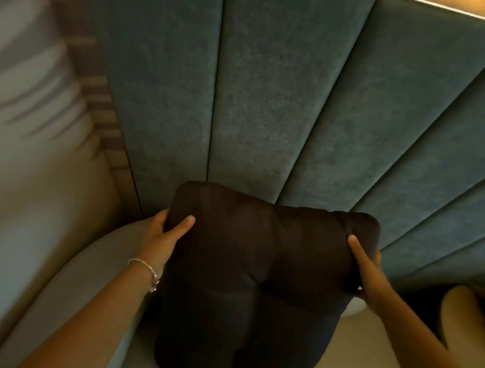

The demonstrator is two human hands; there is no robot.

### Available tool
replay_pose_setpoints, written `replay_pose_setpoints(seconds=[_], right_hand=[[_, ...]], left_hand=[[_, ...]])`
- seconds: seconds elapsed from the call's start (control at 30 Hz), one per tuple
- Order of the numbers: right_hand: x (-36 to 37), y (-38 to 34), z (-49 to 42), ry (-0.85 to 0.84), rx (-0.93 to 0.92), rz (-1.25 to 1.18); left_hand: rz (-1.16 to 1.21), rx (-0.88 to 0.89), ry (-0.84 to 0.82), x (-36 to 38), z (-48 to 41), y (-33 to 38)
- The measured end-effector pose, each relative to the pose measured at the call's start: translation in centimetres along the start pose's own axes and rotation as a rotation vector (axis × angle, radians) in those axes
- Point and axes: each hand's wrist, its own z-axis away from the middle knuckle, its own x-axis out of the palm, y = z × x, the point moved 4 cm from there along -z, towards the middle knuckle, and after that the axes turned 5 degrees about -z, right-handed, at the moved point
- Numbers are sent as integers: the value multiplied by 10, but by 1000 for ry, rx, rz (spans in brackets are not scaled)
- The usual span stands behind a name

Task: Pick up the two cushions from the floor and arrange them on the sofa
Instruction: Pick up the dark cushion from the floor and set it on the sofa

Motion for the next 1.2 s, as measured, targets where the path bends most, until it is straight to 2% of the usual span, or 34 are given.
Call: replay_pose_setpoints(seconds=[0.1, 0.17, 0.23, 0.27, 0.33, 0.4, 0.43, 0.57, 0.67, 0.73, 0.8, 0.87, 0.9, 0.93, 1.0, 1.07, 1.13, 1.2], right_hand=[[6, -4, 11, -29, -99, 47], [7, -17, 13, -47, -127, 69], [17, -27, 15, -126, -156, -32], [26, -31, 17, -168, -186, -73], [51, -29, 18, -210, -235, -54], [73, -18, 15, -184, -263, -3], [77, -12, 12, -149, -276, 10], [72, -5, 5, -148, -254, -7], [69, -3, 5, -161, -228, 11], [72, -15, 16, -53, -388, 163], [75, -34, 31, 118, -662, 380], [82, -49, 45, 225, -883, 570], [90, -51, 47, 205, -919, 689], [99, -48, 47, 142, -905, 828], [110, -36, 41, 2, -807, 1051], [113, -37, 36, -23, -813, 1078], [113, -47, 34, 21, -874, 1033], [116, -52, 31, 30, -880, 1071]], left_hand=[[-7, 52, 244, -3, 7, 9], [12, 116, 296, -12, 6, 28], [32, 153, 328, -30, -1, 43], [24, 131, 345, -41, -7, 44], [-61, -23, 342, -59, -14, 34], [-152, -173, 302, -69, -14, 13], [-170, -186, 303, -71, -13, 7], [-189, -106, 322, -62, -11, 8], [-316, -74, 393, -55, -8, 11], [-427, 19, 489, -52, -2, 26], [-705, 344, 550, -47, 7, 50], [-1005, 661, 472, -34, 14, 60], [-1093, 693, 368, -27, 14, 58], [-1148, 629, 243, -22, 10, 52], [-1238, 371, 15, -19, -1, 30], [-1351, 289, -8, -23, -9, 28], [-1415, 470, 103, -23, -11, 42], [-1448, 603, 114, -11, -8, 51]])
